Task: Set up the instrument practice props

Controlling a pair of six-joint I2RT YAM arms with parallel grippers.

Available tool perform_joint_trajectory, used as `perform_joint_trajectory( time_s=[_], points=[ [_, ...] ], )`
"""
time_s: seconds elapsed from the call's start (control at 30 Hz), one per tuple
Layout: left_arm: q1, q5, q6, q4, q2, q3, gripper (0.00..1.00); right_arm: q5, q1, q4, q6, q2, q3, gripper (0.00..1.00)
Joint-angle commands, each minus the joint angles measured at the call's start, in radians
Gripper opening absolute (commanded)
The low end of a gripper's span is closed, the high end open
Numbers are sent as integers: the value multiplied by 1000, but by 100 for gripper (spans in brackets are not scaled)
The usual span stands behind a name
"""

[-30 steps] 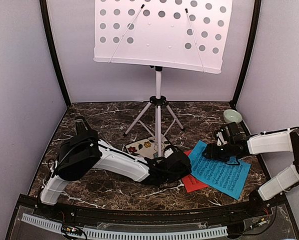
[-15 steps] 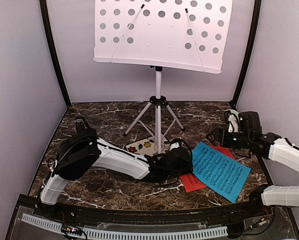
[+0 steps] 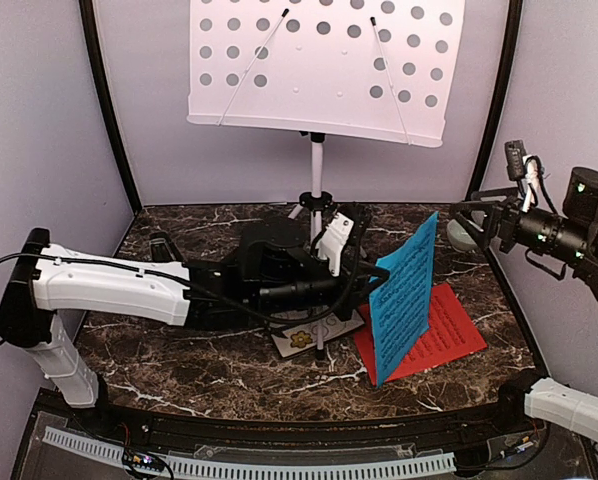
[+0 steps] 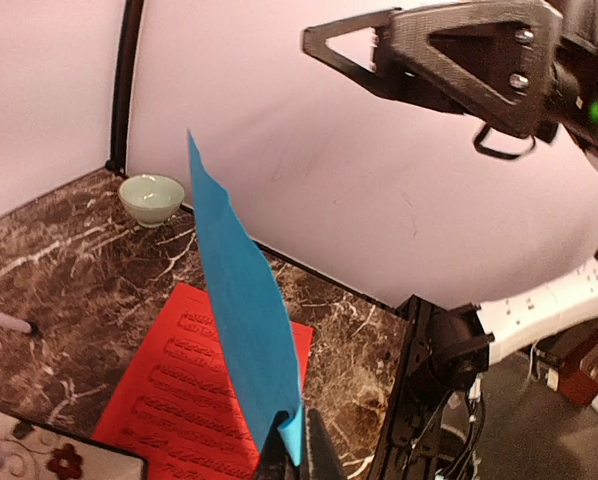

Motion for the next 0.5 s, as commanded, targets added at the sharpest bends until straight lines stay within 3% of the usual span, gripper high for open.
perform_joint_trajectory(
  time_s=[0.0, 0.13, 0.47],
  points=[
    [-1, 138, 261, -216, -142, -21, 0, -147, 5, -182, -121, 41, 128, 90],
    [-2, 252, 357, -367, -232, -31, 0, -196, 15, -194, -113, 2, 149, 89],
    [0, 308, 453, -657, -326, -18, 0, -332, 82, -296, -61, 65, 290, 83]
  ],
)
